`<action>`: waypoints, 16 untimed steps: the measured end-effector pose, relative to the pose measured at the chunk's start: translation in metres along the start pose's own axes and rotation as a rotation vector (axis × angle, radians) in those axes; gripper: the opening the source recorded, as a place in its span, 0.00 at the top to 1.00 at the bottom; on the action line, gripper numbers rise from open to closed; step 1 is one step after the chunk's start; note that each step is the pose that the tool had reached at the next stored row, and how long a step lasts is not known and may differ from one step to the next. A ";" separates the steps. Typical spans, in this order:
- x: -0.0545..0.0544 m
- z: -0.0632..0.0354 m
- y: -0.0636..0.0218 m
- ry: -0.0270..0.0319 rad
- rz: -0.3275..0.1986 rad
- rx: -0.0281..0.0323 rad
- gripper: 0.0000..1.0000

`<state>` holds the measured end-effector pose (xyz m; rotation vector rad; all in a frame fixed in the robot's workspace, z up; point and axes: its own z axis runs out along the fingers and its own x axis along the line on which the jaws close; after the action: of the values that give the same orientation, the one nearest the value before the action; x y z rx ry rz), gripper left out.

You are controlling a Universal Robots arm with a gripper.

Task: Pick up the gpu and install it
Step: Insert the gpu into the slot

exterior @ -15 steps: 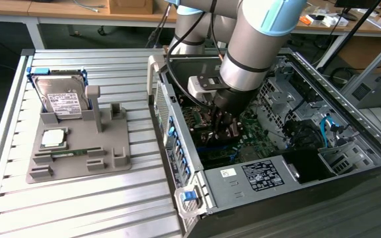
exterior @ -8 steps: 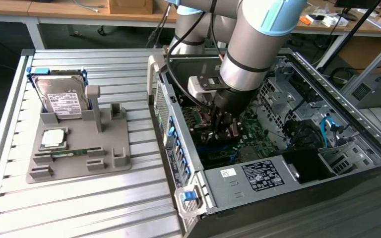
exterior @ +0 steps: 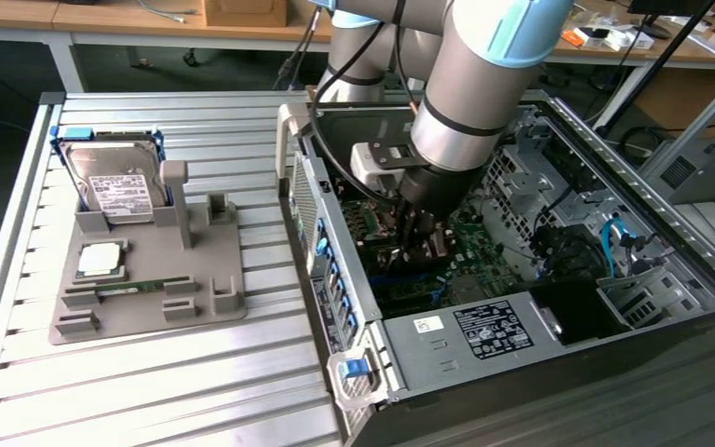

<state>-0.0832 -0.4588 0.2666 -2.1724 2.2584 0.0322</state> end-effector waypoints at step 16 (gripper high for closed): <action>0.000 0.0030 0.0003 0.0000 0.004 -0.0001 0.73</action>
<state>-0.0835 -0.4583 0.2636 -2.1680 2.2628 0.0324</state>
